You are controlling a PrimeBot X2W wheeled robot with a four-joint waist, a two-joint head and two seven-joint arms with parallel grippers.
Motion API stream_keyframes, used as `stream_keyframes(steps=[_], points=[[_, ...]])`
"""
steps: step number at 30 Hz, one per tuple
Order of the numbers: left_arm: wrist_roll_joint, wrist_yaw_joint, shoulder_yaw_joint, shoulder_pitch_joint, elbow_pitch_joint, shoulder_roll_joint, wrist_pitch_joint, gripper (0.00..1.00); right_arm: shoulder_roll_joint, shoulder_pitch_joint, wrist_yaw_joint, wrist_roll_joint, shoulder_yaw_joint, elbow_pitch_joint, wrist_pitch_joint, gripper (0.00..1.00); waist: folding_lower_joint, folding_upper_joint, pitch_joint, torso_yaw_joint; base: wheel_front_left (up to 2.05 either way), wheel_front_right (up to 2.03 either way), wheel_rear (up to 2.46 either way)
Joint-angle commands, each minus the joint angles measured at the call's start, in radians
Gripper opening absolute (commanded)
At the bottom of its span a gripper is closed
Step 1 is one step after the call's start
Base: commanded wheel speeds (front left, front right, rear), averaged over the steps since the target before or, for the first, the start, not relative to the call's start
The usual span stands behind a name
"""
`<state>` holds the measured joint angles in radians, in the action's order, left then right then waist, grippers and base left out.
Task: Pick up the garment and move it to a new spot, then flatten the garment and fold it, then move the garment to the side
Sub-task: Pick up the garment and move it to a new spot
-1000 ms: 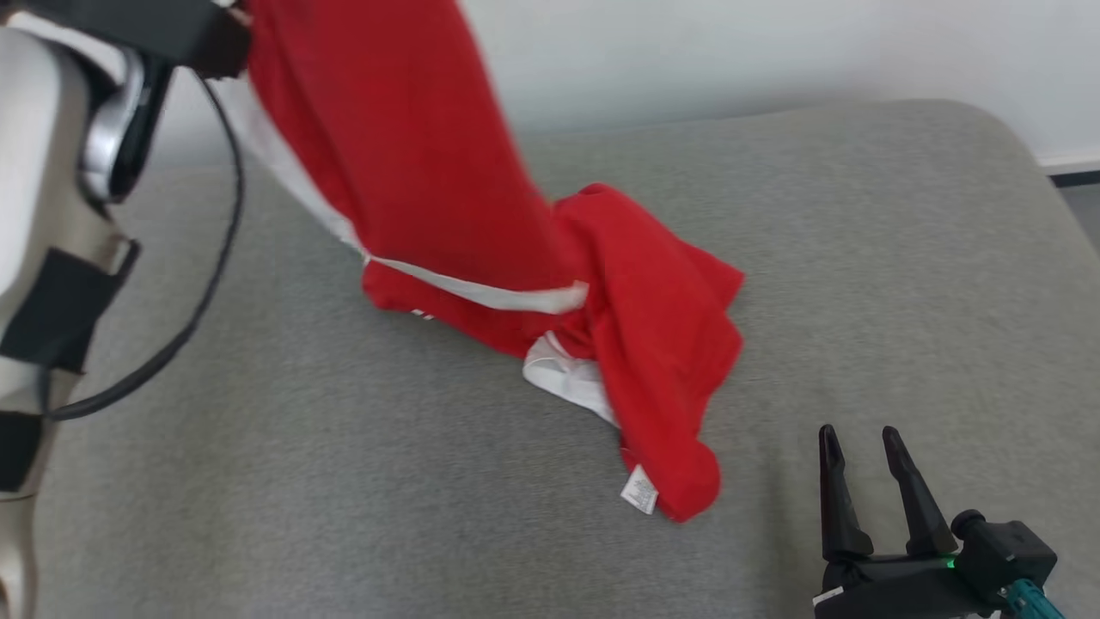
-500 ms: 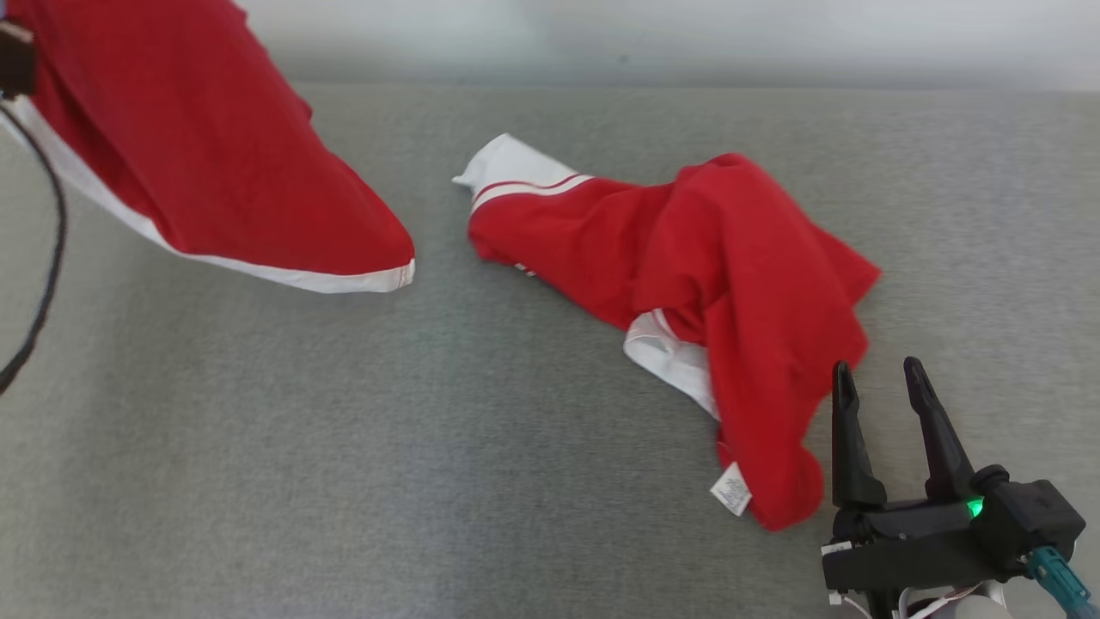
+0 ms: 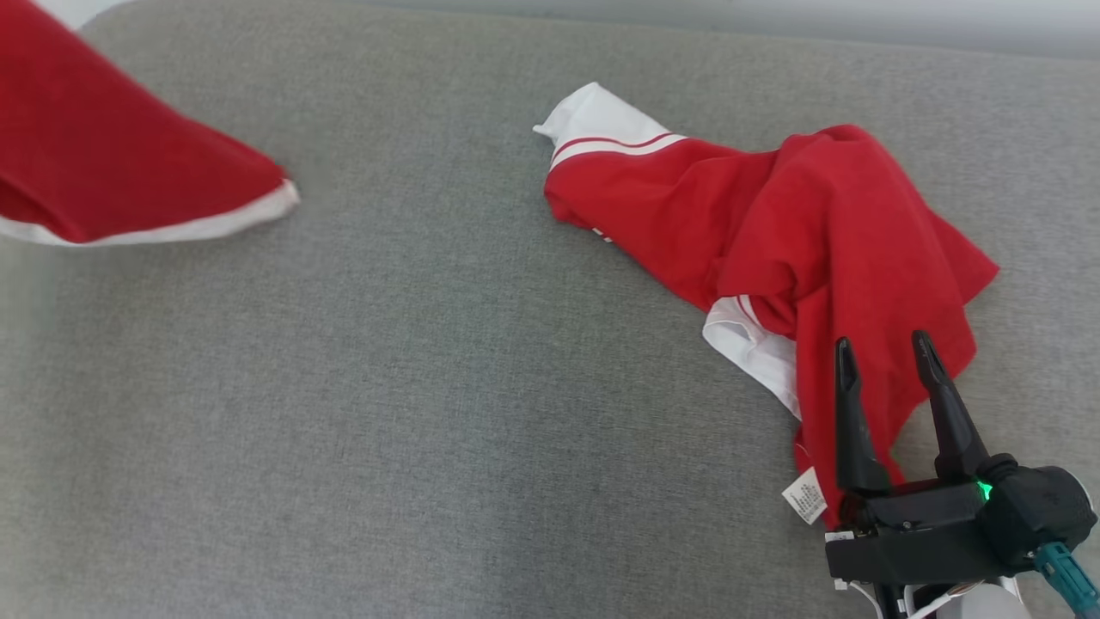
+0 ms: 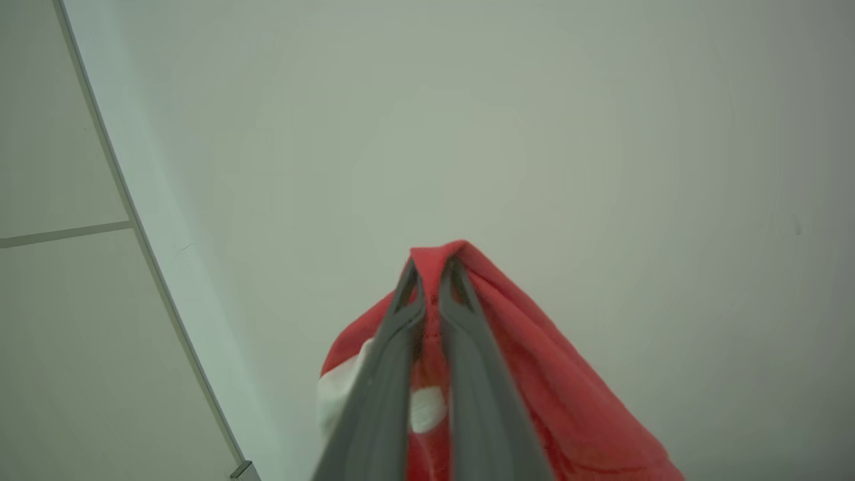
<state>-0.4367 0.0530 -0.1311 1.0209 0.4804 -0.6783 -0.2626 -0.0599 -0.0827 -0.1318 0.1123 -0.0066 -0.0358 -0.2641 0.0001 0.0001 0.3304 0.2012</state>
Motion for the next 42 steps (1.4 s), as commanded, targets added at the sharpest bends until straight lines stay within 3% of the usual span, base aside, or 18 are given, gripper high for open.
stream_keyframes(steps=[1,7,14,24,38,39,40,41,42], points=[[0.003,0.001,0.026,-0.024,0.006,-0.016,-0.003,0.00,-0.010,-0.008,0.002,-0.009,0.005,-0.008,-0.001,1.00,-0.0001,-0.0001,0.016,0.018,0.00,0.00,0.00],[0.024,-0.001,0.114,-0.074,0.013,-0.047,-0.003,0.00,-0.023,-0.001,0.002,-0.011,0.011,-0.024,-0.001,1.00,-0.0001,-0.0001,0.026,0.022,0.00,0.00,0.00],[0.053,0.009,0.128,-0.124,0.010,-0.016,-0.003,0.00,-0.031,0.000,0.002,-0.013,0.015,-0.031,-0.001,1.00,-0.0001,-0.0001,0.042,0.025,0.00,0.00,0.00],[0.039,0.037,0.039,-0.189,0.204,0.128,0.005,0.00,-0.048,-0.039,0.002,-0.010,0.051,-0.036,-0.001,1.00,-0.0001,-0.0001,0.070,-0.042,0.00,0.00,0.00],[-0.039,0.076,-0.039,-0.194,0.546,0.232,0.059,0.00,-0.045,-0.059,0.002,-0.015,0.067,-0.049,-0.001,1.00,-0.0001,-0.0001,0.076,-0.089,0.00,0.00,0.00],[-0.041,0.077,-0.042,-0.188,0.552,0.234,0.051,0.07,-0.045,-0.059,0.002,-0.015,0.068,-0.050,-0.001,1.00,-0.0001,-0.0001,0.074,-0.087,0.00,0.00,0.00],[-0.038,0.078,-0.049,-0.186,0.558,0.231,0.046,0.07,-0.044,-0.059,0.002,-0.016,0.068,-0.051,-0.001,1.00,-0.0001,-0.0001,0.071,-0.085,0.00,0.00,0.00],[-0.038,0.075,-0.050,-0.185,0.564,0.227,0.039,0.73,-0.044,-0.058,0.002,-0.016,0.070,-0.051,-0.001,1.00,-0.0001,-0.0001,0.068,-0.083,0.00,0.00,0.00],[-0.047,0.075,-0.047,-0.180,0.568,0.230,0.032,1.00,-0.044,-0.057,0.002,-0.017,0.072,-0.051,-0.001,1.00,-0.0001,-0.0001,0.064,-0.080,0.00,0.00,0.00]])
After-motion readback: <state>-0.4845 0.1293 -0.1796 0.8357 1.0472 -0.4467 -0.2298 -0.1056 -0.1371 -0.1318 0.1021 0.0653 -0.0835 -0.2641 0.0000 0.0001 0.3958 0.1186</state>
